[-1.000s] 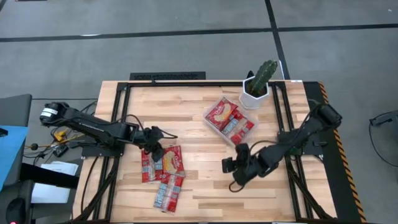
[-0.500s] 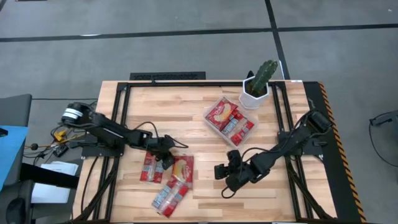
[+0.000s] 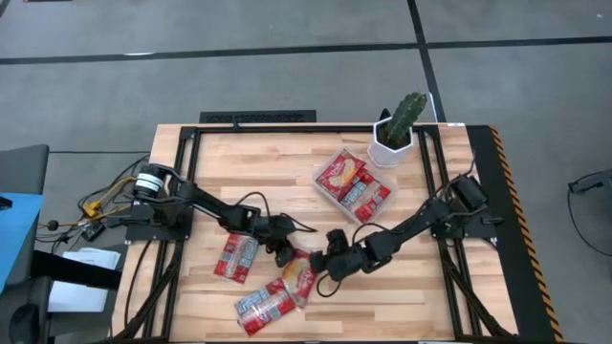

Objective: Sort popcorn bags into baskets
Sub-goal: Put the red popcorn pack into the transparent bin

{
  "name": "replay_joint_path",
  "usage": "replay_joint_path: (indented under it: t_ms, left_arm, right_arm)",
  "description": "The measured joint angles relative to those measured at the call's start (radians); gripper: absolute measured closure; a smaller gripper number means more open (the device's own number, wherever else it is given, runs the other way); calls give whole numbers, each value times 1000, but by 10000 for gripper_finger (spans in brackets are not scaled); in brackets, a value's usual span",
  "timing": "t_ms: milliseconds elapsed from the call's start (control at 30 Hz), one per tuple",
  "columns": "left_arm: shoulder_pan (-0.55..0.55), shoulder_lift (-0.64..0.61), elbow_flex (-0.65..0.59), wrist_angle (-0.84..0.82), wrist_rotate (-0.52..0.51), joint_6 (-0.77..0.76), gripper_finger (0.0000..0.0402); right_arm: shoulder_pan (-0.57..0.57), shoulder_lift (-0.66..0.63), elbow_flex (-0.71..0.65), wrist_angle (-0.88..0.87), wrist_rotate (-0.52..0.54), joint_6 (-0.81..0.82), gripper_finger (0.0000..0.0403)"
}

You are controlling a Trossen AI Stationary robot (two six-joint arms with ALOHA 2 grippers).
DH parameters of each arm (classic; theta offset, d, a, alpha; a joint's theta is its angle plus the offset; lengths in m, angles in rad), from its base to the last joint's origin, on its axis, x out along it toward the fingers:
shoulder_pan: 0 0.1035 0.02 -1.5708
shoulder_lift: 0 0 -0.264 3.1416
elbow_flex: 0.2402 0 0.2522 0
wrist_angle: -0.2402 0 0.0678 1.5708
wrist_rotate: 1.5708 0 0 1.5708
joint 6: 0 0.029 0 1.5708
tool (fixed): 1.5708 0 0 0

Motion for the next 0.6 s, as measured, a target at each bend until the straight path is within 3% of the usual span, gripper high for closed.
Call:
replay_joint_path:
  t_ms: [600]
  left_arm:
    - [11,9,2,0,-1,-6,388]
  right_arm:
    - [119,30,2,-72,96,273,173]
